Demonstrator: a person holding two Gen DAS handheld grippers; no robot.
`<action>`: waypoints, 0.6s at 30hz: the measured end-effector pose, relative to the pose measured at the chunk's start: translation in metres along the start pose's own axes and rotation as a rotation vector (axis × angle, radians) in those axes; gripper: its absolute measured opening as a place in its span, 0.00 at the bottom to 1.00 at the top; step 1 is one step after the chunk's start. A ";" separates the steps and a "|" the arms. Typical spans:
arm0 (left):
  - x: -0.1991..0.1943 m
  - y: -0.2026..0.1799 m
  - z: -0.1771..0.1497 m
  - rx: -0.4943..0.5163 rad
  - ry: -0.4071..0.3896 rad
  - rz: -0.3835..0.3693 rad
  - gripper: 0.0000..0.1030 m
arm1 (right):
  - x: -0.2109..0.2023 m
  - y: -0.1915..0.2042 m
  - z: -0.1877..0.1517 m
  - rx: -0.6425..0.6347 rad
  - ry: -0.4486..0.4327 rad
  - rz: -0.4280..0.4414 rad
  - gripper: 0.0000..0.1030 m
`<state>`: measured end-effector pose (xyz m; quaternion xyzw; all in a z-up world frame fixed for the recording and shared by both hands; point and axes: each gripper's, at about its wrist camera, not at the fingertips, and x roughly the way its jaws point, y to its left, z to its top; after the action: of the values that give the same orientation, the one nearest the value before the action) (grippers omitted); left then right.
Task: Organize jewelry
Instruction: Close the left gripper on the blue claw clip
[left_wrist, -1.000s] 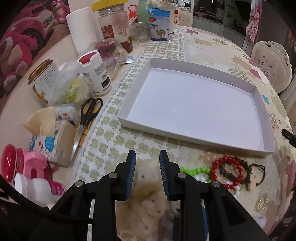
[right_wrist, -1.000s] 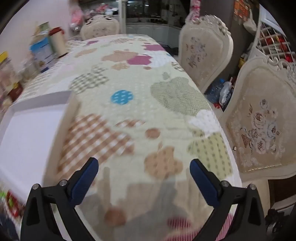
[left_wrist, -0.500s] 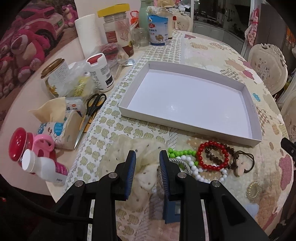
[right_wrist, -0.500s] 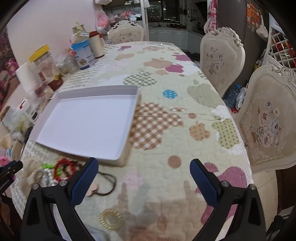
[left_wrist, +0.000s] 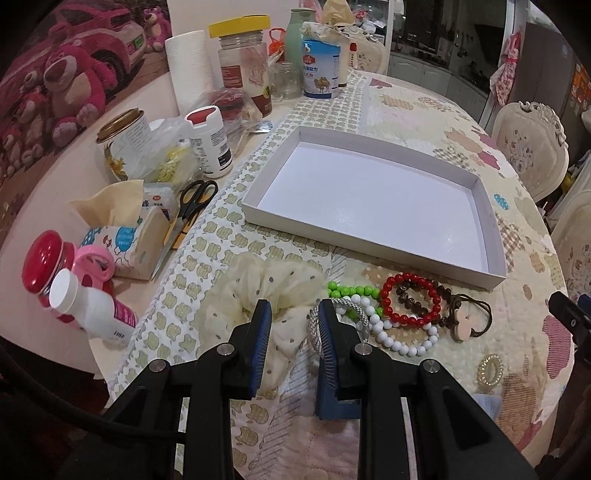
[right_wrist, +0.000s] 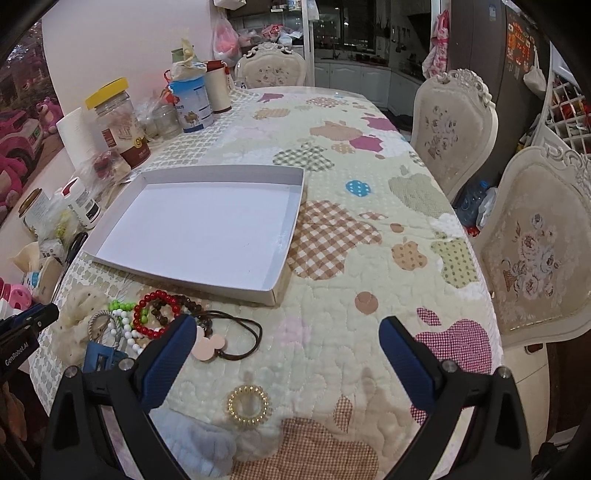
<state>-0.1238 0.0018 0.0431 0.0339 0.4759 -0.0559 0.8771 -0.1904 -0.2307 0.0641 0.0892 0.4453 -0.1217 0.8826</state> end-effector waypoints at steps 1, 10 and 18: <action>0.000 0.001 -0.001 -0.002 0.003 0.000 0.17 | -0.001 0.000 -0.001 -0.003 -0.001 0.000 0.98; -0.005 0.005 -0.008 -0.007 0.011 0.010 0.23 | -0.011 0.004 -0.002 -0.035 -0.014 0.013 0.98; -0.008 0.007 -0.011 -0.001 0.007 0.027 0.23 | -0.013 0.007 -0.004 -0.059 -0.011 0.022 0.98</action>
<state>-0.1362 0.0105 0.0438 0.0400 0.4784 -0.0438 0.8761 -0.1983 -0.2208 0.0727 0.0670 0.4430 -0.0993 0.8885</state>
